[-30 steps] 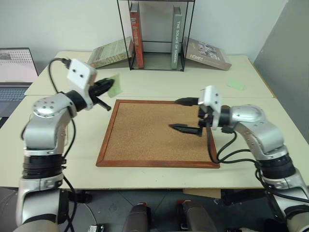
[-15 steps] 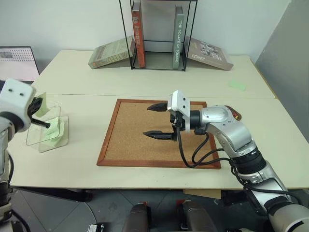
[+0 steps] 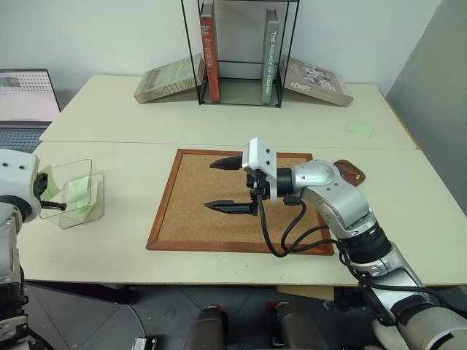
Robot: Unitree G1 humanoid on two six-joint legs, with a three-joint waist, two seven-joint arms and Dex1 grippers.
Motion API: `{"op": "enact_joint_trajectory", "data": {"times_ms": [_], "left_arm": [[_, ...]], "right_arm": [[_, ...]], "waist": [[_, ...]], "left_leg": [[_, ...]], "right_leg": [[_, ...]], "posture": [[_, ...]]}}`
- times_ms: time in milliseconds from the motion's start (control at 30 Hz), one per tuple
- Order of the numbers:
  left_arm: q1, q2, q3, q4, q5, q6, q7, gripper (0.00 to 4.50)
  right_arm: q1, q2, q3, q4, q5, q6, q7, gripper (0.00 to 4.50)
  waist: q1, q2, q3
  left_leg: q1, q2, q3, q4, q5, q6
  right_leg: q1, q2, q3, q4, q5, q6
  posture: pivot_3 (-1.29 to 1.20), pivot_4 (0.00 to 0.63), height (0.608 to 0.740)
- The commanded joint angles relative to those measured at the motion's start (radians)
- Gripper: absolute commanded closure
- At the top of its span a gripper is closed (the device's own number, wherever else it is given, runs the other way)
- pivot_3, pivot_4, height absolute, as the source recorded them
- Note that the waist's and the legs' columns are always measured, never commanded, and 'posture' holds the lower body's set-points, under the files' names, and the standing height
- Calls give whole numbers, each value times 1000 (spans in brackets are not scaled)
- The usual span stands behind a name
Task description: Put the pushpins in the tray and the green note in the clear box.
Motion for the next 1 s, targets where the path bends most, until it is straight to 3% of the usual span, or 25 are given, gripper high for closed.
{"op": "enact_joint_trajectory", "data": {"times_ms": [33,267,400,533,800,1000], "left_arm": [[-25,2,10,-18,-8,-3,17,3331],[-43,-12,1,-57,-18,13,27,2012],[-87,-46,4,-194,-91,-30,-17,1341],[-130,-79,-32,-309,-167,-31,-81,1341],[-44,-224,-291,-585,-208,46,-108,1341],[27,-219,-384,-622,-232,34,-211,1341]], "right_arm": [[-16,0,-10,-30,-1,-6,2,0],[-12,6,-18,-37,2,-4,-13,0],[10,9,-54,-58,22,-9,-39,0],[52,14,-105,-89,35,-16,-85,0],[296,-128,-233,-271,60,65,-158,0],[473,-261,-296,-342,77,82,-135,0]], "waist": [[0,0,0],[0,0,0],[2,-1,0],[15,-3,-1],[16,-3,-1],[13,-3,0]], "left_leg": [[0,0,0,0,0,0],[0,0,0,0,0,0],[0,0,0,0,0,0],[-1,0,-1,0,0,0],[-1,-2,1,-1,0,0],[0,0,1,-2,0,0]], "right_leg": [[0,0,0,0,0,0],[0,0,0,0,0,0],[0,0,0,0,1,-1],[0,-1,0,-1,1,-1],[2,-3,1,-3,1,-1],[1,1,1,-2,-3,3]], "posture": [[0,150,740],[0,150,740],[0,150,740],[0,150,740],[0,150,740],[0,150,740]]}}
